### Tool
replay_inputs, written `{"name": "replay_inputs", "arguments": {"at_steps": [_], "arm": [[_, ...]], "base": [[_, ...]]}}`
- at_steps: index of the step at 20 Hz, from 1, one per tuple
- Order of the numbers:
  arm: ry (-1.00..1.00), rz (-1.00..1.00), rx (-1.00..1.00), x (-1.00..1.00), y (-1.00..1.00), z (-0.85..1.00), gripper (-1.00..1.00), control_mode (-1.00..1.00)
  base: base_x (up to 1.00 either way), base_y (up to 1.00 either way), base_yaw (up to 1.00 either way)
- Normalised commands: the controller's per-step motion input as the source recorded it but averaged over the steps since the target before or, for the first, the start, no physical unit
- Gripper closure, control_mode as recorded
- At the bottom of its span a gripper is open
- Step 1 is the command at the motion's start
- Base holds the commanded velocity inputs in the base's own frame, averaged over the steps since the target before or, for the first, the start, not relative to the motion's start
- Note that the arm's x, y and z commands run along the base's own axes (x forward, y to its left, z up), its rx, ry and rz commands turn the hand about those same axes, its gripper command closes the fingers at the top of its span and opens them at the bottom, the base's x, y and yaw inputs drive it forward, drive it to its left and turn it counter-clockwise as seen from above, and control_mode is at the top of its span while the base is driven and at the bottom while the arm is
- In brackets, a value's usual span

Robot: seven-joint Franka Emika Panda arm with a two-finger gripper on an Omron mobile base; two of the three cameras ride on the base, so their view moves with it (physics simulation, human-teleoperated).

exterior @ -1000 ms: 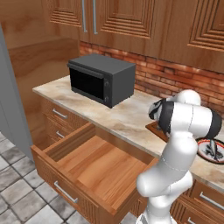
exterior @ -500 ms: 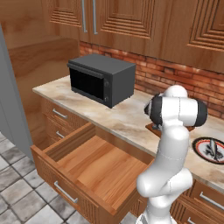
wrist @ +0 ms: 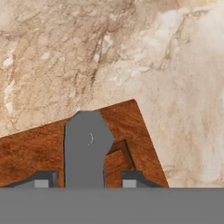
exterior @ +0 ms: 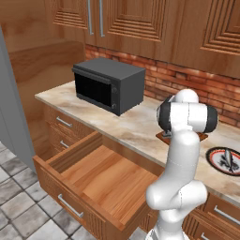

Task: Pick up the knife from the drawer and place it on the cutting board. Then place the meat from the plate to the cutting board.

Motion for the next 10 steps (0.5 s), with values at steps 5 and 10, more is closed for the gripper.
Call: {"name": "replay_inputs", "arguments": {"at_steps": [5,10], "arm": [[-0.08,0.04,0.0,-0.25,-0.09,0.02,-1.0,-1.0],[-0.06,0.04,-0.01,-0.1,0.0,0.19,-1.0,-1.0]], "base": [[0.0,0.0,0.0],[0.0,0.0,0.0]]}}
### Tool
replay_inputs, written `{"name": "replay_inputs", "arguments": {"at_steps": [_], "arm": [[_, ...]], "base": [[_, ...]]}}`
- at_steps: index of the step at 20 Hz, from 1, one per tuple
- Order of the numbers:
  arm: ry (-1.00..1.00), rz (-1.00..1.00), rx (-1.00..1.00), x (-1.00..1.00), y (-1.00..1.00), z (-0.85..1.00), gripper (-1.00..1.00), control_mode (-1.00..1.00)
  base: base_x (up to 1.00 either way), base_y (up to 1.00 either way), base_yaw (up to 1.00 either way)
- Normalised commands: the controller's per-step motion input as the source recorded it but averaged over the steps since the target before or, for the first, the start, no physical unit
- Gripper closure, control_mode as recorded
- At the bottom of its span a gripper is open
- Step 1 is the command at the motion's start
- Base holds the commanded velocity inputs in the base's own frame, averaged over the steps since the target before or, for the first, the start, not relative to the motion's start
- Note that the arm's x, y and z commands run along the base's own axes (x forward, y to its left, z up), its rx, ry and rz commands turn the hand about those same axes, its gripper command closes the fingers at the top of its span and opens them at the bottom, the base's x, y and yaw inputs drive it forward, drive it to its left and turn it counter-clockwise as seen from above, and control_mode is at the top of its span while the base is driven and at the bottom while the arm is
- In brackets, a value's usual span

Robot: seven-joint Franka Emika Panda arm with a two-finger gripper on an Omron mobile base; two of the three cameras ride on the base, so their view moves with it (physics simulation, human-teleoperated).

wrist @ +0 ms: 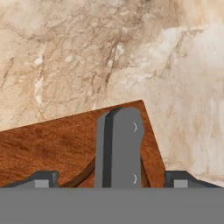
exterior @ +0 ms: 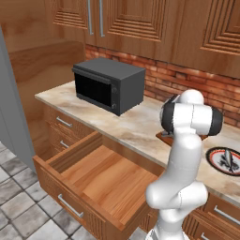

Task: Pick up the knife from the drawer and place it on the cutting board. Then place the meat from the plate to the cutting board.

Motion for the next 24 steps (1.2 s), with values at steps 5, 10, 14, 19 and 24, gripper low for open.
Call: {"name": "replay_inputs", "arguments": {"at_steps": [5,10,14,19,24], "arm": [[-0.06,0.02,-0.03,-0.28,-0.05,0.25,-1.0,-1.0],[0.0,0.0,-0.11,-0.22,-0.03,0.16,-1.0,-1.0],[0.02,0.0,-0.09,-0.31,-0.15,0.56,-1.0,-1.0],[0.0,-0.02,-0.06,-0.47,-0.35,0.24,-1.0,-1.0],[0.01,-0.01,-0.09,-0.51,-0.32,0.13,-1.0,-1.0]], "base": [[0.0,0.0,0.0],[0.0,0.0,0.0],[0.0,0.0,0.0],[0.0,0.0,0.0],[0.0,0.0,0.0]]}}
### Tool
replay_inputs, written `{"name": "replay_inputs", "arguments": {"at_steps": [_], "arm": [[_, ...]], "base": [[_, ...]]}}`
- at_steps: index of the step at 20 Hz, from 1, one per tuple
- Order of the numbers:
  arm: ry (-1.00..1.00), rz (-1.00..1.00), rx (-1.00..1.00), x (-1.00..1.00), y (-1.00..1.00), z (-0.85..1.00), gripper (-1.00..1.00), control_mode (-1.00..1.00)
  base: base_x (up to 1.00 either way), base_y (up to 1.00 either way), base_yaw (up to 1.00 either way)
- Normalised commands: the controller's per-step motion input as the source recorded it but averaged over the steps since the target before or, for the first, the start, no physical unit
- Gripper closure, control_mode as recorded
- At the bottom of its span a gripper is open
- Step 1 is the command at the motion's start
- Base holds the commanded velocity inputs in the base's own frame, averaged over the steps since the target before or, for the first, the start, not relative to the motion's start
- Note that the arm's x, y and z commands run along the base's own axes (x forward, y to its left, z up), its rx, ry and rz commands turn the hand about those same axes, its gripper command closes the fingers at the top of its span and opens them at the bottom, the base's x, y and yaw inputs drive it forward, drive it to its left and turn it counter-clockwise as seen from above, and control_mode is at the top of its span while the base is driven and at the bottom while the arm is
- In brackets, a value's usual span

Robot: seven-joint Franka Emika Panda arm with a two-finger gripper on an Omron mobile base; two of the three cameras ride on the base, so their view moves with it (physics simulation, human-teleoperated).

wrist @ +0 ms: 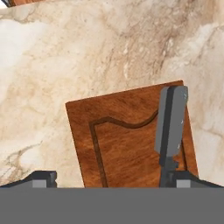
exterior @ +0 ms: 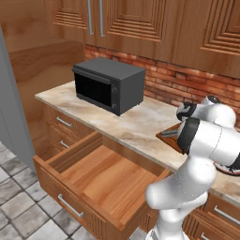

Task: Pick up the knife from the drawer and place it on the cutting board. Then place the meat from the plate to the cutting board.

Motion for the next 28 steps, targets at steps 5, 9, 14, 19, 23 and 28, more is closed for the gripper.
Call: {"name": "replay_inputs", "arguments": {"at_steps": [5,9,14,19,23,28], "arm": [[0.14,0.0,-0.1,-0.59,-0.17,0.34,-1.0,-1.0],[0.16,0.0,-0.1,-0.75,-0.04,0.26,-1.0,-1.0],[0.03,0.01,0.01,-0.78,-0.01,0.07,-1.0,-1.0],[0.07,0.0,0.02,-0.46,-0.12,0.32,-1.0,-1.0],[0.18,0.06,-0.09,-0.37,-0.02,0.04,-1.0,-1.0],[0.06,0.16,-0.05,-0.37,-0.29,0.0,-1.0,-1.0]], "base": [[0.0,0.0,0.0],[0.0,0.0,0.0],[0.0,0.0,0.0],[0.0,0.0,0.0],[0.0,0.0,0.0],[0.0,0.0,0.0]]}}
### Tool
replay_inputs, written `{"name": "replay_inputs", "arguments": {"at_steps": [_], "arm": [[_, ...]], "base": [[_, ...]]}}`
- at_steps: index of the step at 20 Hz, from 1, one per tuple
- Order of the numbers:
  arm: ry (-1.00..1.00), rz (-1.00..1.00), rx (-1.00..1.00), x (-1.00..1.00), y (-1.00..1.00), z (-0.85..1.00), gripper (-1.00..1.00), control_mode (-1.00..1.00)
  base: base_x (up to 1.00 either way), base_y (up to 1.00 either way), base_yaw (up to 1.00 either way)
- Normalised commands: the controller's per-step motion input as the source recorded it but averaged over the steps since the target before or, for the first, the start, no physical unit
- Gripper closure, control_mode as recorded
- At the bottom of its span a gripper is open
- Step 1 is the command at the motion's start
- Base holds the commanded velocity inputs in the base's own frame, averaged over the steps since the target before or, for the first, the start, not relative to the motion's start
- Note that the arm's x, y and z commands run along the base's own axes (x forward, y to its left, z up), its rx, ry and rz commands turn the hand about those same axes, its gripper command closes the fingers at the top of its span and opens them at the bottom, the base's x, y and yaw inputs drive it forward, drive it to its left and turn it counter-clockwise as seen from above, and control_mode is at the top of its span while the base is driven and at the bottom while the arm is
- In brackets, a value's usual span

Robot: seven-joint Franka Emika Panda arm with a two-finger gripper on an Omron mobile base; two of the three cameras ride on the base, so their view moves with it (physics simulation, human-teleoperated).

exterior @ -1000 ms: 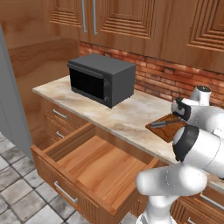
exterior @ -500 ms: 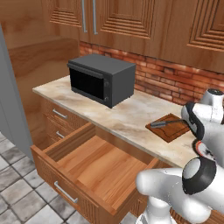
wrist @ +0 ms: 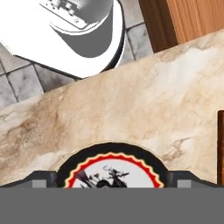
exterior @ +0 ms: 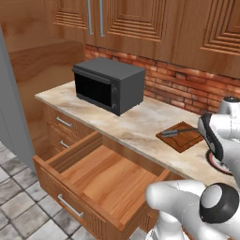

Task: Pick up the knife from the drawer and place it on the cutting board. Then place the meat from the plate to the cutting board.

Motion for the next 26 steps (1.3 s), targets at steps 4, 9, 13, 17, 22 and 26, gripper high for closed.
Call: {"name": "replay_inputs", "arguments": {"at_steps": [4,9,13,17,22,26], "arm": [[0.0,0.19,0.02,-0.37,-0.38,0.0,-1.0,-1.0],[0.0,0.21,0.04,-0.21,-0.35,0.0,-1.0,-1.0],[0.0,0.27,0.0,0.0,-0.23,0.0,-1.0,-1.0],[-0.03,0.32,0.0,0.08,-0.18,-0.03,-1.0,-1.0],[-0.02,0.31,0.0,0.09,-0.12,-0.15,-1.0,-1.0],[-0.01,0.21,-0.01,0.09,-0.09,-0.19,-1.0,-1.0]], "base": [[0.0,0.0,0.0],[0.0,0.0,0.0],[0.0,0.0,0.0],[0.0,0.0,0.0],[0.0,0.0,0.0],[0.0,0.0,0.0]]}}
